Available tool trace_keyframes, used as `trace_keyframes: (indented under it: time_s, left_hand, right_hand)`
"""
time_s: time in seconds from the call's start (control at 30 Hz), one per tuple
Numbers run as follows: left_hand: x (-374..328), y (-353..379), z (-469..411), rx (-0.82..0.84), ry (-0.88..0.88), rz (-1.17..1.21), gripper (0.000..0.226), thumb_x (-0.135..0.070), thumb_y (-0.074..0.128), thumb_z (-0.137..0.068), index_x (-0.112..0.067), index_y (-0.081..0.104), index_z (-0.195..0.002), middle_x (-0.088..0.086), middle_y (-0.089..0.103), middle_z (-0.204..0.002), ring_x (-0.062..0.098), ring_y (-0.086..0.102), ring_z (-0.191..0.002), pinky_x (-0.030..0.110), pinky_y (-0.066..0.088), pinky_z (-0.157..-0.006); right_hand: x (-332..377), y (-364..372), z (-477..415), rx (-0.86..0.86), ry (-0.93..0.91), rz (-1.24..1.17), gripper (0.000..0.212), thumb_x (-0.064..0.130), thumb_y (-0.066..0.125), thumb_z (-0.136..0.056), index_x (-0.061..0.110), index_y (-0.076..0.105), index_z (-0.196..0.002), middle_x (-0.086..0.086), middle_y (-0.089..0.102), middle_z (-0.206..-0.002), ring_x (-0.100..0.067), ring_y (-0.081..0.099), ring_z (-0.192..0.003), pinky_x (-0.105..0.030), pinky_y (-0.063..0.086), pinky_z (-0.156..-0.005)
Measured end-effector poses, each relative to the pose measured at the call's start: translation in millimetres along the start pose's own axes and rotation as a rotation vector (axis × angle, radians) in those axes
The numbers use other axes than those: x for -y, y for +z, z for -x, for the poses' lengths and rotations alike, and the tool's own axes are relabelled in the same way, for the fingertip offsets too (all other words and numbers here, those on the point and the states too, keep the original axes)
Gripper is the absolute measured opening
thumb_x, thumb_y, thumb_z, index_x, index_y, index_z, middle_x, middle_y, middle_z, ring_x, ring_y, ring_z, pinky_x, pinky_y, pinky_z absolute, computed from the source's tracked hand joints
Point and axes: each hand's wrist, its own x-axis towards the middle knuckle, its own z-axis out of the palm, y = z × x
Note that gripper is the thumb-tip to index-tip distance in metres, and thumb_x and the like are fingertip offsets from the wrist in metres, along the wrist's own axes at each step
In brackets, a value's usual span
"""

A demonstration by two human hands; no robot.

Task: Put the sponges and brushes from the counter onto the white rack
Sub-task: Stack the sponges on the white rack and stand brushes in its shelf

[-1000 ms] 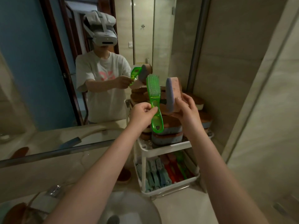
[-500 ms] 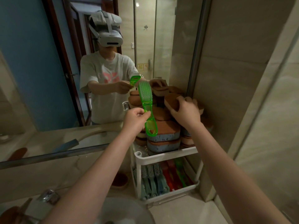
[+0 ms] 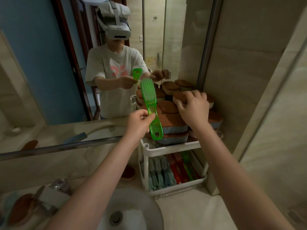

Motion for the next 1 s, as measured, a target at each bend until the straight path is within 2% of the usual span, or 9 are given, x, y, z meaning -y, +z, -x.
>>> trace_keyframes:
  time_s: [0.1,0.27,0.4,0.53,0.63,0.73,0.8,0.93,1.0]
  left_hand:
    - [10,-2,16,-0.004,0.019,-0.005,0.025,-0.009,0.06,-0.089,-0.014,0.053,-0.066,0.0,0.051,-0.055,0.001,0.042,-0.031,0.016,0.036,-0.039]
    - [33,1,50,0.048,0.055,-0.047,0.013,-0.006,0.062,-0.087,-0.007,0.056,-0.075,0.002,0.054,-0.06,0.003,0.049,-0.035,0.015,0.041,-0.04]
    - [56,10,78,0.134,0.05,-0.069,0.022,-0.002,0.063,-0.085,-0.018,0.056,-0.071,0.0,0.058,-0.063,0.002,0.05,-0.035,0.016,0.041,-0.04]
    - [88,27,105,0.194,-0.005,-0.113,0.028,-0.003,0.065,-0.084,-0.023,0.053,-0.069,-0.009,0.056,-0.045,0.0,0.049,-0.033,0.015,0.038,-0.038]
    - [118,42,121,0.214,-0.044,-0.177,0.03,-0.006,0.068,-0.082,-0.026,0.051,-0.067,-0.009,0.054,-0.041,0.0,0.049,-0.032,0.02,0.04,-0.038]
    - [149,56,133,0.251,-0.126,-0.217,0.031,-0.009,0.069,-0.081,-0.025,0.048,-0.064,0.0,0.052,-0.048,0.001,0.049,-0.032,0.029,0.043,-0.044]
    - [165,64,137,0.296,-0.174,-0.245,0.03,-0.011,0.068,-0.082,-0.024,0.049,-0.065,0.0,0.054,-0.056,0.001,0.051,-0.034,0.032,0.045,-0.048]
    - [185,82,134,0.34,-0.241,-0.281,0.017,-0.012,0.067,-0.083,-0.011,0.054,-0.072,0.011,0.062,-0.071,0.001,0.051,-0.034,0.024,0.043,-0.045]
    - [189,92,129,0.364,-0.259,-0.322,0.014,-0.014,0.067,-0.083,-0.007,0.056,-0.076,0.009,0.062,-0.071,0.0,0.05,-0.033,0.018,0.042,-0.042]
  right_hand:
    - [11,-4,28,-0.116,-0.027,-0.249,0.026,0.031,0.055,-0.089,0.012,0.064,-0.106,-0.008,0.061,-0.102,-0.027,0.052,-0.096,-0.038,0.046,-0.077]
    - [24,-8,102,-0.105,0.012,-0.744,0.01,0.016,0.057,-0.092,0.01,0.057,-0.084,0.0,0.055,-0.073,-0.009,0.052,-0.066,-0.02,0.039,-0.059]
    - [12,14,165,0.011,0.261,-0.99,0.022,0.024,0.052,-0.092,0.012,0.051,-0.073,-0.006,0.05,-0.062,-0.018,0.049,-0.06,-0.033,0.04,-0.057]
    - [-15,44,219,0.193,0.432,-1.071,0.036,0.04,0.048,-0.088,0.013,0.049,-0.064,0.0,0.044,-0.057,-0.014,0.04,-0.057,-0.031,0.033,-0.054]
    - [-31,53,246,0.279,0.52,-1.073,0.036,0.031,0.048,-0.093,0.024,0.046,-0.058,0.011,0.042,-0.052,-0.008,0.038,-0.054,-0.029,0.031,-0.052]
    - [-49,59,267,0.325,0.603,-1.041,0.042,0.013,0.045,-0.099,0.021,0.049,-0.058,0.01,0.048,-0.047,-0.005,0.041,-0.046,-0.022,0.034,-0.049]
    - [-60,62,281,0.372,0.646,-1.002,0.043,0.01,0.044,-0.099,0.017,0.051,-0.058,0.008,0.051,-0.047,-0.007,0.044,-0.045,-0.023,0.036,-0.049]
    - [-79,65,301,0.524,0.685,-0.923,0.043,0.011,0.046,-0.098,0.012,0.051,-0.055,0.0,0.051,-0.049,-0.013,0.047,-0.048,-0.029,0.038,-0.053]
    - [-85,65,305,0.565,0.702,-0.901,0.04,0.014,0.048,-0.097,0.009,0.054,-0.057,-0.006,0.053,-0.052,-0.015,0.048,-0.051,-0.03,0.038,-0.055]
